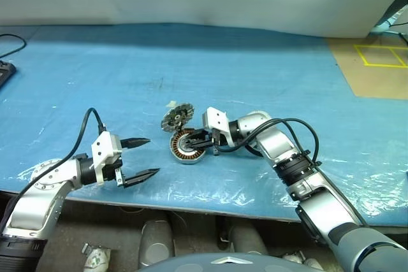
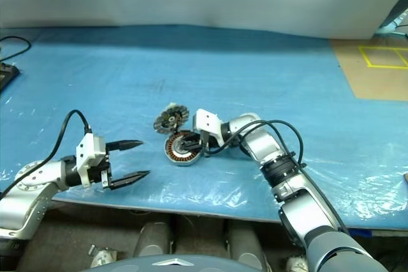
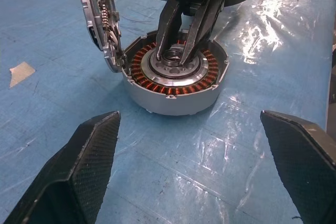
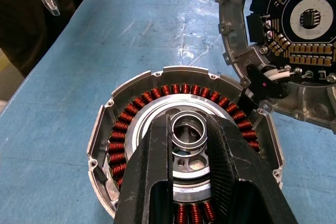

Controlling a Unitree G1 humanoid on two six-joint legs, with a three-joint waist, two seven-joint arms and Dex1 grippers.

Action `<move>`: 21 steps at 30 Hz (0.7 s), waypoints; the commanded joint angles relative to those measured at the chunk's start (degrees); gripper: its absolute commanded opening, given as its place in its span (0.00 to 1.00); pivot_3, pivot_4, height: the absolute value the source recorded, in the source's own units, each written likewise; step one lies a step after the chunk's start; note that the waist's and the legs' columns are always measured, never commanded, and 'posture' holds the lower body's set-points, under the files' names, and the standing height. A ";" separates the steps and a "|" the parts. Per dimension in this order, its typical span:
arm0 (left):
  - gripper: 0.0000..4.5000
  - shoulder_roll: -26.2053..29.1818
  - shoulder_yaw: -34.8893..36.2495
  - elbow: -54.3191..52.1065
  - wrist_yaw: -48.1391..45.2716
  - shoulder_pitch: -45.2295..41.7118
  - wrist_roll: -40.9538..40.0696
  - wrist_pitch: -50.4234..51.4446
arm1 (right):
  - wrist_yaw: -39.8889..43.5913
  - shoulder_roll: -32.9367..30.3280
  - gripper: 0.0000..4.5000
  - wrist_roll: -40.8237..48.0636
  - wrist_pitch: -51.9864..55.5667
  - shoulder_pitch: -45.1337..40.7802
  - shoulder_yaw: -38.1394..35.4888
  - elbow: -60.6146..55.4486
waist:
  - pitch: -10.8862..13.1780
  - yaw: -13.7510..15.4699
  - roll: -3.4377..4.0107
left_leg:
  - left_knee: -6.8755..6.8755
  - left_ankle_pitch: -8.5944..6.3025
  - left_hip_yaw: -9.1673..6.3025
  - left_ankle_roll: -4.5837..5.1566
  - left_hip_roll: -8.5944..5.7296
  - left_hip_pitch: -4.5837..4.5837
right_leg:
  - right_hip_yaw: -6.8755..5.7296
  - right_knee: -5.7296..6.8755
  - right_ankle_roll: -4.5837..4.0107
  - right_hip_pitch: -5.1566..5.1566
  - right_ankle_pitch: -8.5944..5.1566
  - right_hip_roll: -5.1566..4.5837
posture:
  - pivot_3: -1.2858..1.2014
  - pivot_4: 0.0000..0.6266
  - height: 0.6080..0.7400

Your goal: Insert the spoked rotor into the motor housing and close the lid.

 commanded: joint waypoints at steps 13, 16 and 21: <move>1.00 0.07 0.21 -1.18 0.28 -0.52 0.35 -0.37 | 0.83 0.57 0.20 1.90 1.14 -0.49 -0.90 -1.49 | 0.00 -0.01 0.00 | 0.00 0.00 0.00 0.00 0.00 0.01 | 0.00 0.01 0.00 0.00 0.00 0.00 | 0.52 0.24 1.00; 1.00 -0.07 0.16 -1.20 0.45 -0.48 0.56 -0.54 | 1.28 0.24 0.40 1.78 1.47 -0.33 -0.49 -2.18 | 0.00 -0.01 0.00 | 0.00 0.00 0.00 0.00 0.00 0.01 | 0.00 0.01 0.00 0.00 0.00 0.00 | 0.52 0.24 1.00; 1.00 -0.38 -0.11 -1.57 0.79 -0.06 0.71 -0.59 | -0.02 0.84 0.70 1.74 0.84 -0.72 -0.98 -1.98 | 0.00 0.00 0.00 | 0.00 0.00 0.00 0.00 0.00 0.01 | 0.00 0.01 0.00 0.00 0.00 0.00 | 0.52 0.24 1.00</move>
